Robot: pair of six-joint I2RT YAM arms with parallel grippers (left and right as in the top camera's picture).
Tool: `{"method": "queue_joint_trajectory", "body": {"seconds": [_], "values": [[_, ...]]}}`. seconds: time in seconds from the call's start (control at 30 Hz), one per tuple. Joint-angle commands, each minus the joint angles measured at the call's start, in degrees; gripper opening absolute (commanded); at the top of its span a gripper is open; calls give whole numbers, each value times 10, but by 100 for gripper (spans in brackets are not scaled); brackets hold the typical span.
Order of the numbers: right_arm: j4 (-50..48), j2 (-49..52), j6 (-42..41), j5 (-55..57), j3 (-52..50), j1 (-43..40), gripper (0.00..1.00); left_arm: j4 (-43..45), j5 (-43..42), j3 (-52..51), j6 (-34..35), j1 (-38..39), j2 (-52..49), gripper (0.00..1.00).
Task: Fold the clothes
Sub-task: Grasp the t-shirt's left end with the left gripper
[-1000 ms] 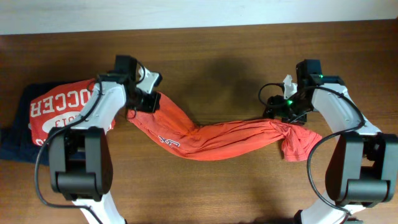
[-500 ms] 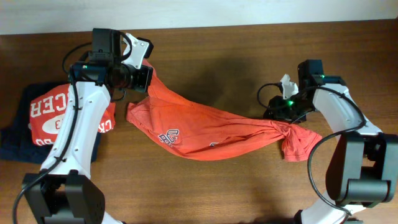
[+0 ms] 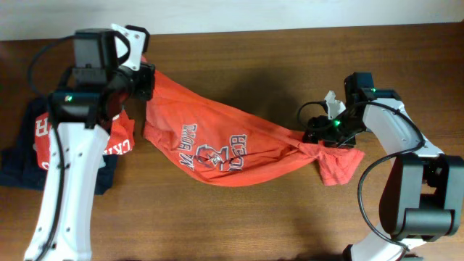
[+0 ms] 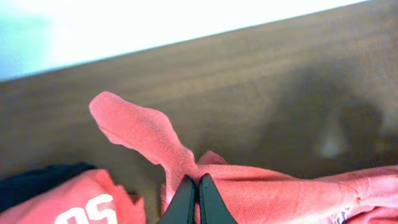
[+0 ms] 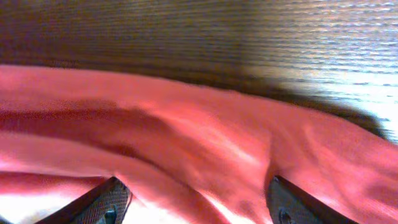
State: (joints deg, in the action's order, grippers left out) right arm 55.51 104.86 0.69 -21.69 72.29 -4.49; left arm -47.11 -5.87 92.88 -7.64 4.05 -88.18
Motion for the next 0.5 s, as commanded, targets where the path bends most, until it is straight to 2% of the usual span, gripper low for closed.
{"method": "queue_joint_trajectory", "body": {"seconds": [0.0,0.23,0.47], "values": [[2,3,19,-20,-2,3,77,3,44,13,7,-5,23,1],[27,3,25,-17,-2,3,77,5,104,13,24,-5,24,1],[26,-21,54,-28,-2,4,76,5,106,13,33,-5,24,1]]}}
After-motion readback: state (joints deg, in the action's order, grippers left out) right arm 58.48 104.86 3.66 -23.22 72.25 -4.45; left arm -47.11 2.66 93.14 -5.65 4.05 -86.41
